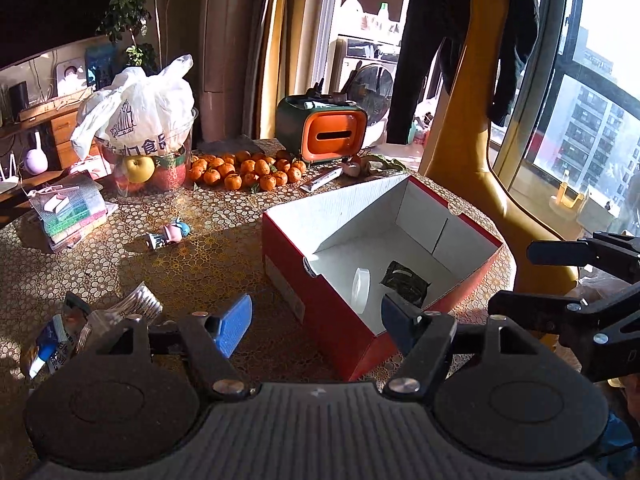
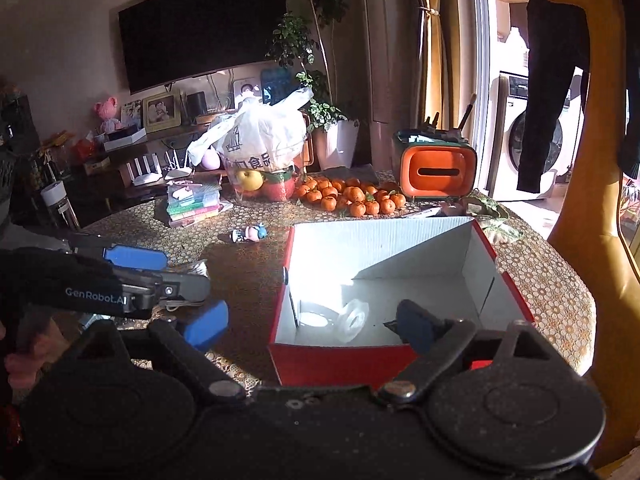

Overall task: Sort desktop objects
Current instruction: 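Withdraw both tools from the box back over the table items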

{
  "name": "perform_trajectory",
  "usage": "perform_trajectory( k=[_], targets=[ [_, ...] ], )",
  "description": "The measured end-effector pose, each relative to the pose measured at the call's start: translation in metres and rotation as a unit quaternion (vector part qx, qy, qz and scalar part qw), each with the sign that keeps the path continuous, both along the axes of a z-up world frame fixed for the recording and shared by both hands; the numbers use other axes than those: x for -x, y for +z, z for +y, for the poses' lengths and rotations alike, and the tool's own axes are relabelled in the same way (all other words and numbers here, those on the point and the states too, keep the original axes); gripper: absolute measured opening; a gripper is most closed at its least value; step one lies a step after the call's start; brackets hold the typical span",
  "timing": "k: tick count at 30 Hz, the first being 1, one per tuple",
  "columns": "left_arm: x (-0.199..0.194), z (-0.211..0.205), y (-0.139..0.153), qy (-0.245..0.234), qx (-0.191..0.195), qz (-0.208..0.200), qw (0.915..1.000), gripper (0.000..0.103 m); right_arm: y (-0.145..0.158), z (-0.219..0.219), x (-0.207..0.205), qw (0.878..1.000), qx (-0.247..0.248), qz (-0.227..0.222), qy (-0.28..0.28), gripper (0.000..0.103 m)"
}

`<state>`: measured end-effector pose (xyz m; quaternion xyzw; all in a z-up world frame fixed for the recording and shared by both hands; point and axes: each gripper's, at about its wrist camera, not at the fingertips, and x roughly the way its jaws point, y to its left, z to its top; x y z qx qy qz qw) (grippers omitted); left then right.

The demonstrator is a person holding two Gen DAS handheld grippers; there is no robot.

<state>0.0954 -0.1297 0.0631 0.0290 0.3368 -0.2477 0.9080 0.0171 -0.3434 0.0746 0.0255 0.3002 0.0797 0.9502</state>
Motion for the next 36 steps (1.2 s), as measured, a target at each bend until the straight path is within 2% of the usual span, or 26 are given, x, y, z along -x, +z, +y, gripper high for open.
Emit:
perform_trajectory(
  k=[5, 10, 14, 15, 16, 21, 30, 36],
  targets=[
    [0.022, 0.035, 0.010, 0.031, 0.003, -0.023, 0.9993, 0.078, 0.006, 0.028, 0.012, 1.000, -0.004, -0.014, 0.021, 0.092],
    [0.039, 0.078, 0.017, 0.073, 0.022, -0.028, 0.9967, 0.080, 0.007, 0.052, 0.016, 0.999, -0.012, -0.017, 0.037, 0.092],
    [0.055, 0.110, 0.021, 0.098, 0.021, -0.042, 0.9941, 0.091, 0.009, 0.072, 0.018, 0.998, -0.010, -0.023, 0.055, 0.092],
    [0.060, 0.117, 0.021, 0.105, 0.015, -0.047, 0.9933, 0.100, 0.010, 0.078, 0.019, 0.998, -0.010, -0.026, 0.057, 0.092],
    [0.063, 0.124, 0.021, 0.110, 0.011, -0.050, 0.9927, 0.103, 0.011, 0.082, 0.019, 0.998, -0.012, -0.028, 0.059, 0.092],
    [0.076, 0.158, 0.016, 0.141, 0.001, -0.052, 0.9886, 0.103, 0.013, 0.107, 0.018, 0.996, -0.016, -0.031, 0.081, 0.092],
    [0.091, 0.205, -0.001, 0.180, -0.003, -0.029, 0.9832, 0.103, 0.000, 0.157, 0.009, 0.993, -0.009, -0.005, 0.114, 0.092],
    [0.094, 0.235, -0.014, 0.209, 0.008, -0.011, 0.9778, 0.103, -0.011, 0.186, 0.000, 0.991, 0.000, 0.018, 0.135, 0.092]
  ],
)
